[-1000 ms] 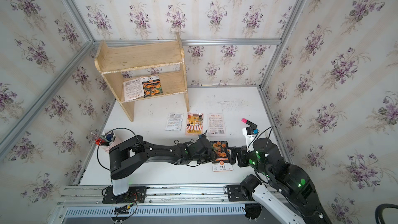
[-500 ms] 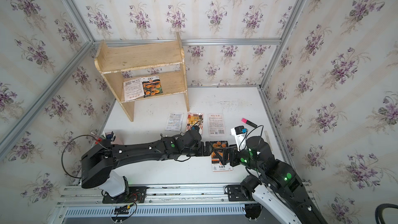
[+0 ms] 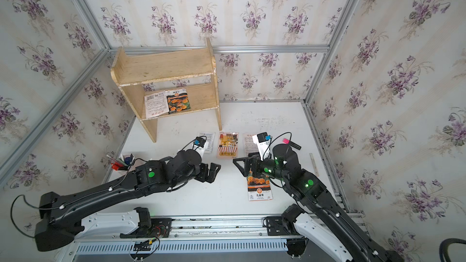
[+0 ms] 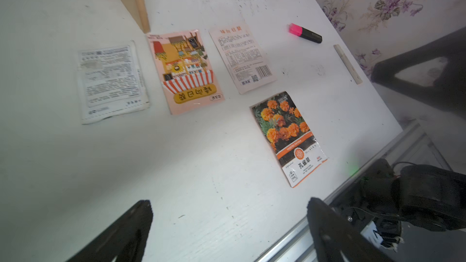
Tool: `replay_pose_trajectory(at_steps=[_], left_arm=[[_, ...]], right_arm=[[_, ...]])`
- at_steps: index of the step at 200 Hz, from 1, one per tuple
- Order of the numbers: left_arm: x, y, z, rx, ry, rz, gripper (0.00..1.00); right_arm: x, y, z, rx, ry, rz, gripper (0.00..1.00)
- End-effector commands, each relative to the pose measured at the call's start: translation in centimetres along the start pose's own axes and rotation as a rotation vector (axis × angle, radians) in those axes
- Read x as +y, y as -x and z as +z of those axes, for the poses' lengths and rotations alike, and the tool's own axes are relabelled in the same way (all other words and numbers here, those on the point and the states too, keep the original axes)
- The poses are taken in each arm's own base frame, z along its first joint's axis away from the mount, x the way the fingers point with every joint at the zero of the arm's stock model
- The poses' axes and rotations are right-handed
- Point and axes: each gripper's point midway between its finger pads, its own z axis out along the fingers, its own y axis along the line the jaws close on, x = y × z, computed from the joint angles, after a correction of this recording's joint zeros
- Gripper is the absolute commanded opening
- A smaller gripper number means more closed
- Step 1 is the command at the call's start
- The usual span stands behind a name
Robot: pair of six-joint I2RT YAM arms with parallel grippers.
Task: Take the seed bag off the shelf
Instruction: Pick up the seed packet from the shelf.
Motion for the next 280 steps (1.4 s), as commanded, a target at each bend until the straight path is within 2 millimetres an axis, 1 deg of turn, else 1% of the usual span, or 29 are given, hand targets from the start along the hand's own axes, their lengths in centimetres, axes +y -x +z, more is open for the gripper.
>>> replay_pose_trajectory(at_steps=[1,31,62,77,95,101,102,132,150,172,176,179,185,202,240,280], left_arm=[[4.7,1.3,-2.0,-0.067,0.191,0.074,1.0],[8.4,4.0,-3.8,-0.171,0.275,0.012,1.0],[11.1,7.2,-4.0,-0.251,0.299,-0.041,1.0],[12.3,8.9,-3.7,-0.267,0.32,-0.056,1.0],[13.6,10.8,-2.7,-0.265,0.348,-0.062,1.0],[13.8,11.7,-2.6,-0.269,0.346,-0.066,1.0],[13.9,11.6,-2.3,-0.262,0.348,-0.065,1.0],[15.0,14.8,-0.3,-0.269,0.371,-0.057,1.0],[15.9,16.2,1.1,-0.265,0.375,-0.063,1.0],[17.0,17.4,2.9,-0.238,0.372,-0.069,1.0],[17.0,17.9,2.8,-0.246,0.375,-0.064,1.0],[17.4,17.7,3.8,-0.225,0.385,-0.059,1.0],[17.7,18.0,4.3,-0.224,0.401,-0.049,1.0],[18.7,18.8,5.1,-0.245,0.436,-0.037,1.0],[21.3,20.0,7.2,-0.269,0.477,-0.053,1.0],[22.9,21.9,9.2,-0.28,0.492,-0.039,1.0]], right_arm=[[1.9,3.3,0.6,-0.107,0.055,-0.078,1.0],[3.2,4.5,1.4,-0.124,0.081,-0.113,1.0],[4.0,6.0,1.4,-0.177,0.066,-0.157,1.0],[4.0,6.8,1.1,-0.209,0.048,-0.169,1.0],[3.8,7.4,0.7,-0.241,0.029,-0.18,1.0],[3.8,7.6,0.5,-0.254,0.022,-0.188,1.0],[3.7,7.7,0.5,-0.255,0.019,-0.188,1.0],[3.0,8.3,0.0,-0.296,-0.036,-0.21,1.0],[2.8,8.5,-0.2,-0.311,-0.052,-0.217,1.0],[2.8,8.7,-0.3,-0.321,-0.053,-0.223,1.0],[2.8,8.7,-0.3,-0.321,-0.052,-0.223,1.0],[2.9,8.8,-0.4,-0.324,-0.052,-0.224,1.0],[2.9,8.8,-0.4,-0.327,-0.052,-0.225,1.0],[3.0,8.9,-0.5,-0.331,-0.049,-0.227,1.0],[3.0,8.9,-0.7,-0.333,-0.05,-0.23,1.0],[2.9,8.9,-0.8,-0.331,-0.061,-0.237,1.0]])
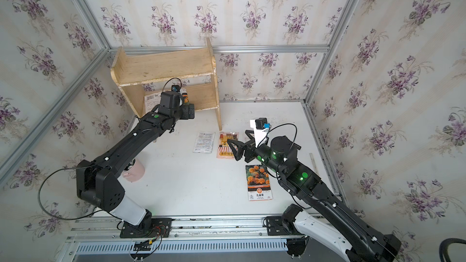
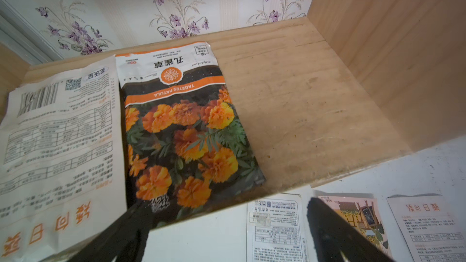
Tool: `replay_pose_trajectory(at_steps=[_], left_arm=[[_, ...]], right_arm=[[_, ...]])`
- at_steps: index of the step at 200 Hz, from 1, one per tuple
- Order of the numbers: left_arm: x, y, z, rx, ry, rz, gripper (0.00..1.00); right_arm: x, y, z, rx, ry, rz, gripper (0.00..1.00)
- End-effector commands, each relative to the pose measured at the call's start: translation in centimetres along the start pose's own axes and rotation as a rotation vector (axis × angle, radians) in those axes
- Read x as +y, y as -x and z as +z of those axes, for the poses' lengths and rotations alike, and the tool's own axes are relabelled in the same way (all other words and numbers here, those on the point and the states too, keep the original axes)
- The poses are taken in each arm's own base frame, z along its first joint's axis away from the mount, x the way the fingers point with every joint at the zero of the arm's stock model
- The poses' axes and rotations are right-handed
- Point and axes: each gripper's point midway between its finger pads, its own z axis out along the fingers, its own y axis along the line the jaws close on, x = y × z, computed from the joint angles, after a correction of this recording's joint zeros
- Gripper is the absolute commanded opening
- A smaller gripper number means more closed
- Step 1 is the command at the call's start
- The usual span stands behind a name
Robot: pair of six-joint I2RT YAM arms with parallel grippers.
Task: Take the seed bag off the shelf
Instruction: Pick up the seed packet from the shelf.
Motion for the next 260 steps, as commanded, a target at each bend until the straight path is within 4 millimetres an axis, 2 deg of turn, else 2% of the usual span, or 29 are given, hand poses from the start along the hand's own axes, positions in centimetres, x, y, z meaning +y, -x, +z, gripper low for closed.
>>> replay_pose_trajectory(at_steps=[1,35,69,112,140,191,260], left_arm=[[0.1,2.4,1.2,-0.064,0.0,0.007,1.0],[0.5,3.6,3.2,-0.064,0.022,0.003,1.0],[1.6,3.8,5.5,-0.026,0.06,-0.006,1.0],[3.3,3.2,7.1,0.006,0.117,-0.027,1.0],[4.0,2.0,8.1,0.044,0.137,-0.033,1.0],[3.6,0.5,7.6,0.069,0.094,-0.072,1.0],[0.7,-0.4,5.4,0.082,-0.011,-0.073,1.0]], right_arm=[[0.1,0.7,-0.1,-0.027,-0.004,-0.016,1.0],[-0.2,0.4,0.0,-0.015,-0.014,-0.016,1.0],[-0.3,0.2,-0.1,-0.009,-0.022,-0.014,1.0],[-0.6,-0.1,-0.3,-0.001,-0.034,-0.015,1.0],[-0.7,-0.3,-0.4,0.001,-0.036,-0.011,1.0],[-0.8,-0.6,-0.4,0.003,-0.035,0.002,1.0],[-0.8,-0.7,-0.5,-0.004,-0.036,0.017,1.0]])
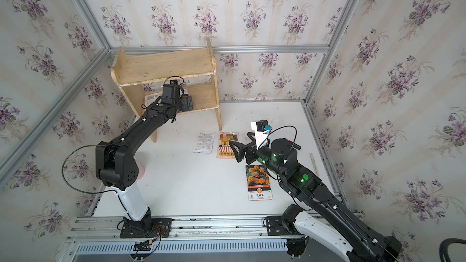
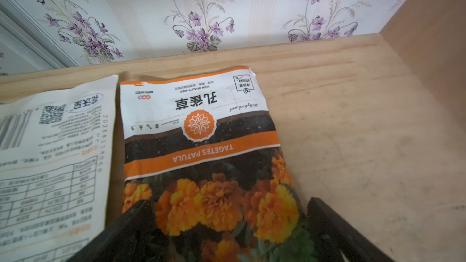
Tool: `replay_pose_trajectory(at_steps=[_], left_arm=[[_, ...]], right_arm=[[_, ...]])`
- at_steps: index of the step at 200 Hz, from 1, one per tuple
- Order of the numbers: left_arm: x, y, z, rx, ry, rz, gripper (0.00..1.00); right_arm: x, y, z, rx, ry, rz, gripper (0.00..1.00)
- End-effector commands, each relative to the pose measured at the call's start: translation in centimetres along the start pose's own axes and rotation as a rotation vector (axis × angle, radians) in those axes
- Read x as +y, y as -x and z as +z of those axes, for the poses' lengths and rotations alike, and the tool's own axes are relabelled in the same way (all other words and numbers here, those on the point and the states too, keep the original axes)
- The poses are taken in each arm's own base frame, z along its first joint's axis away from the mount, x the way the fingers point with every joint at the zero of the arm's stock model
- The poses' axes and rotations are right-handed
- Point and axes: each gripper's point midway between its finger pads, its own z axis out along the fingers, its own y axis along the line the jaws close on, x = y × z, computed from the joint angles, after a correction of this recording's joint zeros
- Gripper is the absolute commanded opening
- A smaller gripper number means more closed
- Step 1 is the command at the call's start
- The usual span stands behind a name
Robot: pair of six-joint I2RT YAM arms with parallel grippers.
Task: Take the seed bag off the shelf
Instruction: Pick up the seed packet from the shelf.
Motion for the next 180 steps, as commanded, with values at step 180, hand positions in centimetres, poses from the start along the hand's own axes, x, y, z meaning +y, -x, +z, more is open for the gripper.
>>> replay_pose_trajectory(at_steps=[180], left_arm=[[-2.6,0.8,-6.9,-0.101,-0.049,-0.039,1.0]], right_arm=[[0.1,0.5,-0.7,-0.034,0.003,0.024,1.0]])
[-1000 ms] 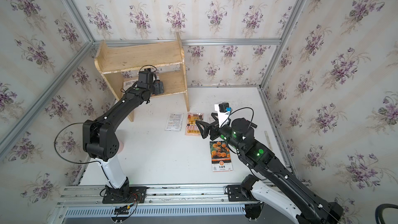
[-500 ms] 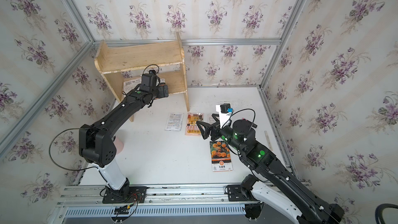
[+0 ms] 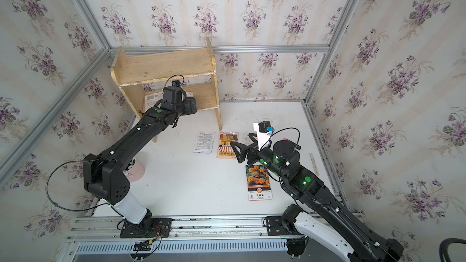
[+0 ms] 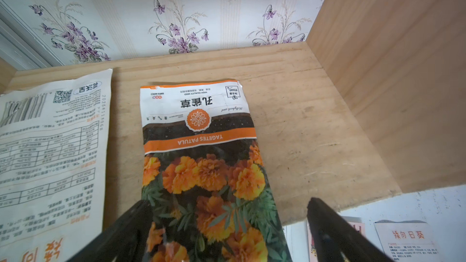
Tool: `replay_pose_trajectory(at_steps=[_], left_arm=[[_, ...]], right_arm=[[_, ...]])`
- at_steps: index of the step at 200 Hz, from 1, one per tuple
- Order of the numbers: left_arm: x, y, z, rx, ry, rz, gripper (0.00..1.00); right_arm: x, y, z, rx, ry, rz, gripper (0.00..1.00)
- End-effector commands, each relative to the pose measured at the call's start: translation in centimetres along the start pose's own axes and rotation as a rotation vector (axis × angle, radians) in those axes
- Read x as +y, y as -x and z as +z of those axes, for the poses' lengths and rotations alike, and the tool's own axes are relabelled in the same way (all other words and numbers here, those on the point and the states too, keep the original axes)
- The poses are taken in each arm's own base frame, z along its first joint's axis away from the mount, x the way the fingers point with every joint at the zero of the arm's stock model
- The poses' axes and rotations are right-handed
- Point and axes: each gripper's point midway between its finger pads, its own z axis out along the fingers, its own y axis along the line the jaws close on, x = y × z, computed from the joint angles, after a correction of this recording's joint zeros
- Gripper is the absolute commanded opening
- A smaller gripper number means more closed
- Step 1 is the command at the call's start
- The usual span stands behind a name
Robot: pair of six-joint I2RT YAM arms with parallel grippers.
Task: Take the seed bag off the shelf
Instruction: Pick up the seed packet from the shelf.
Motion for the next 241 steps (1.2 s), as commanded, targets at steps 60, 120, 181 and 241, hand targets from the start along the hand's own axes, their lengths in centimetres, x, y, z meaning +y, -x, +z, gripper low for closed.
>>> replay_pose_trajectory(at_steps=[60,120,181,241], left_arm=[[-1.7,-2.3,-7.4,-0.027,-0.083,-0.077,1.0],[-0.4,-5.1,-14.5,-0.016,-0.262,-0.301,1.0],[2.0,-6.5,-13.2,0.012,-0.434,-0.62,1.0],[2.6,-5.1,-9.4,-0.007,-0.523,-0.694,1.0]], right_arm=[[0.1,0.1,0.3,-0.017,0.008,0.016,1.0],[0.1,0.1,0.2,-0.021,0.013,0.024,0.99],[0.4,0.5,-0.1,-0.027,0.023,0.026,1.0],[0.4,0.8,-0.5,-0.034,0.015,0.017,0.99]])
